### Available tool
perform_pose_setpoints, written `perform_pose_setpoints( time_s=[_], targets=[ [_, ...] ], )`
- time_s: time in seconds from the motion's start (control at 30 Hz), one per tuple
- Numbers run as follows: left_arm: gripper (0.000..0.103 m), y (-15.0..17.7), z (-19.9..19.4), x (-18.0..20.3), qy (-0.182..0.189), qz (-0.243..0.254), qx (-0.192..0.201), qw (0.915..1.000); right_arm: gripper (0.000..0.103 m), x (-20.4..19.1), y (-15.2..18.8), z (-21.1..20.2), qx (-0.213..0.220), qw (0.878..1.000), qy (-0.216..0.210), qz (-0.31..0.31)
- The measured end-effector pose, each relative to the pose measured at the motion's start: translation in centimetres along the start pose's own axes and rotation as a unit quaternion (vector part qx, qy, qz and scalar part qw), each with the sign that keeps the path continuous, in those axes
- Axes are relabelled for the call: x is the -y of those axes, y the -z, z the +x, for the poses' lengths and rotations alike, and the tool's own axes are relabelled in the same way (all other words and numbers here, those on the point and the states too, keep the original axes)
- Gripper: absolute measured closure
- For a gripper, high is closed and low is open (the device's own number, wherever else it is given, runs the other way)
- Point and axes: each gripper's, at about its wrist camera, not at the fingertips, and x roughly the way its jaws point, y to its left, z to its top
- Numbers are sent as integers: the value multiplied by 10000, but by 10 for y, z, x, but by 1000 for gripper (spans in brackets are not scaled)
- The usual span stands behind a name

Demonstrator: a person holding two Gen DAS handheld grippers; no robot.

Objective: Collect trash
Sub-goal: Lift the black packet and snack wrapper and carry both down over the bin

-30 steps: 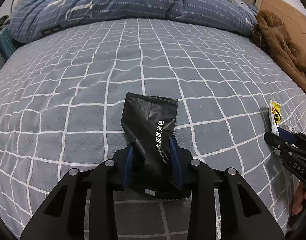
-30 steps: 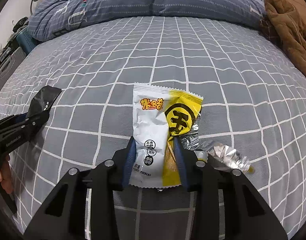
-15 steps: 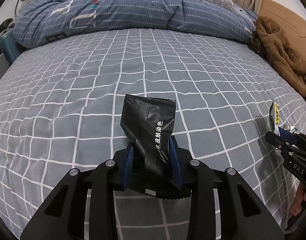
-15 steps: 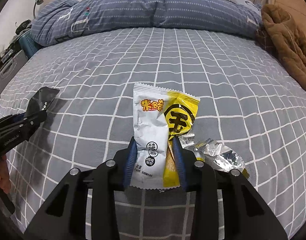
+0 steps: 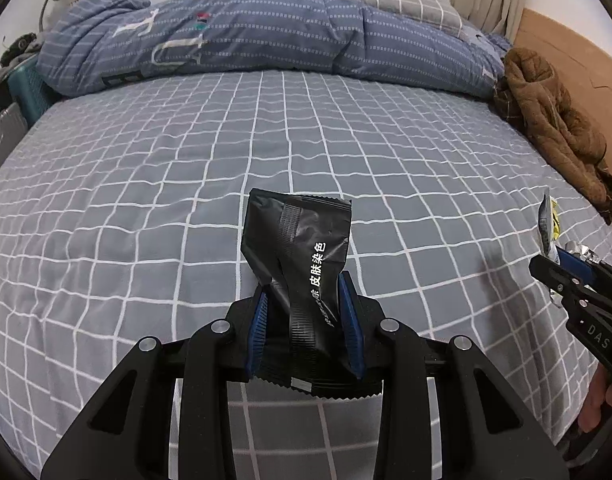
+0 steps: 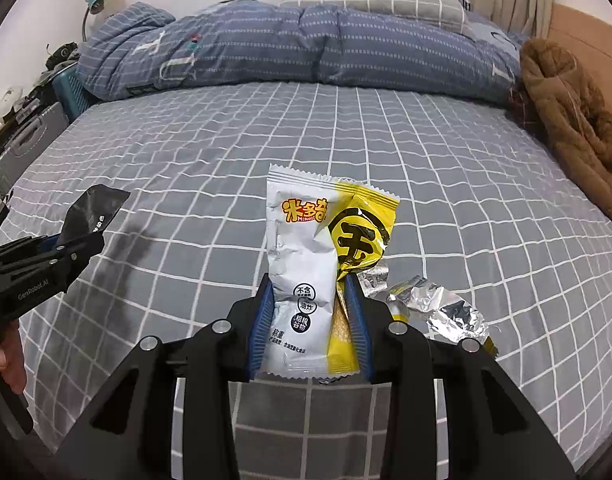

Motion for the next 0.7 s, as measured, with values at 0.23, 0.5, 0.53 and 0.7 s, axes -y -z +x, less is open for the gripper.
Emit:
perform_pose_setpoints(
  time_s=[0.23,0.5,0.53,0.7],
  targets=[
    [71,14,-23,5,65,-70,78,9999,69,-5,14,-24,111,9999,-48,7],
    [71,36,-46,14,87,-88,135,9998,69,-13,32,-46,157,9998,-123,-8],
    [71,39,-48,15,89,-83,125,9998,69,-14,35,-47,143,9998,-135,-14],
    [71,55,-57,19,95,-38,80,9999,69,-20,45,-56,140,9997,-174,-65]
  ],
)
